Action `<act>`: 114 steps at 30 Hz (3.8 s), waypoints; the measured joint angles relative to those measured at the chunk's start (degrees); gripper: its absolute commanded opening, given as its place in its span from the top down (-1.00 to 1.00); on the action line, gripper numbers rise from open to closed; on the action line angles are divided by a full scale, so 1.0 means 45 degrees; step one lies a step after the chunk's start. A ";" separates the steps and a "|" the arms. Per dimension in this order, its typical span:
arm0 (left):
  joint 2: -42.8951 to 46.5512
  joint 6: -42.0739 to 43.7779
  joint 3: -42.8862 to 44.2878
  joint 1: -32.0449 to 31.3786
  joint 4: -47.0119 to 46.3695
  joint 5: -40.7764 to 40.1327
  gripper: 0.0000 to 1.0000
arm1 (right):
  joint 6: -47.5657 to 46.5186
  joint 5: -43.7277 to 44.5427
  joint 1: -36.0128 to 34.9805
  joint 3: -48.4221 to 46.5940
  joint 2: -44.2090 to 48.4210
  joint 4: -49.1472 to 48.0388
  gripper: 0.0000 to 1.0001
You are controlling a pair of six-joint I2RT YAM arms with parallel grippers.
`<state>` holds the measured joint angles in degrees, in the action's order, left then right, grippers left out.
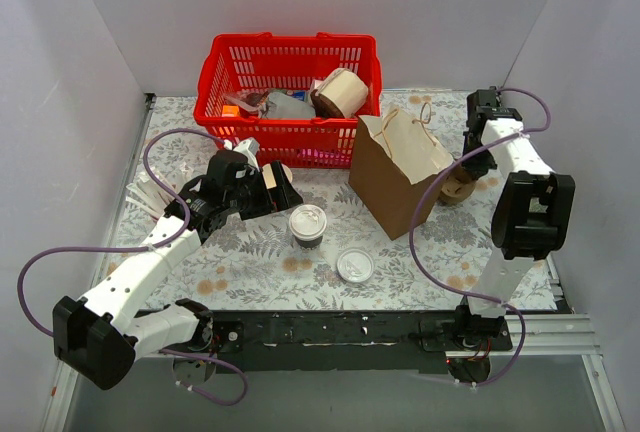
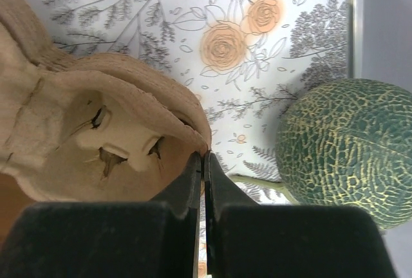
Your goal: Pack the takeout coffee
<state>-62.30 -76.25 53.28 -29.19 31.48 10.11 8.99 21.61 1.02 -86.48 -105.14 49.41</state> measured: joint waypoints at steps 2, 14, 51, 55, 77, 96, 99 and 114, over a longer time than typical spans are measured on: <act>0.0000 0.0000 0.0000 0.0000 0.0005 0.0000 -0.96 | 0.0155 -0.0364 0.0015 0.0024 0.0146 -0.0058 0.97; 0.0010 -0.0005 0.0000 0.0000 0.0000 0.0000 -0.96 | 0.1331 -0.3560 0.0432 0.0452 0.3721 -0.1025 0.97; -0.1005 -0.1059 0.2127 -0.1433 -0.1928 0.1316 -0.97 | 0.3322 -0.8757 0.0525 0.0039 1.1210 -0.2681 0.97; -0.3356 -0.1239 0.4833 -0.3070 -0.2599 0.0340 -0.96 | 0.3857 -0.8014 0.0525 0.1141 1.2434 -0.2735 0.97; -1.0346 -0.2501 1.2021 -0.7009 0.2642 -0.8500 0.53 | 0.4313 -0.7907 0.0520 0.2657 1.3483 -0.3735 0.97; -0.8388 -0.5984 1.1147 -0.8772 0.6407 -0.9918 -0.34 | 0.4333 -0.9758 0.0505 0.2560 1.3109 -0.3973 0.97; -0.8369 -0.5969 1.1108 -0.8835 0.6149 -0.9850 -0.71 | 0.4245 -0.9729 0.0491 0.2385 1.3007 -0.3779 0.97; -0.6567 -0.1724 0.9889 -0.7669 0.1404 -0.7708 -0.96 | 0.3861 -1.0151 0.0481 -0.0253 1.2536 -0.0952 0.97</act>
<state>-91.85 -84.01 97.78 -63.70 37.80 -24.58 26.37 -24.08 3.18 -87.61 -48.73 45.12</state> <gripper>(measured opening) 0.981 0.031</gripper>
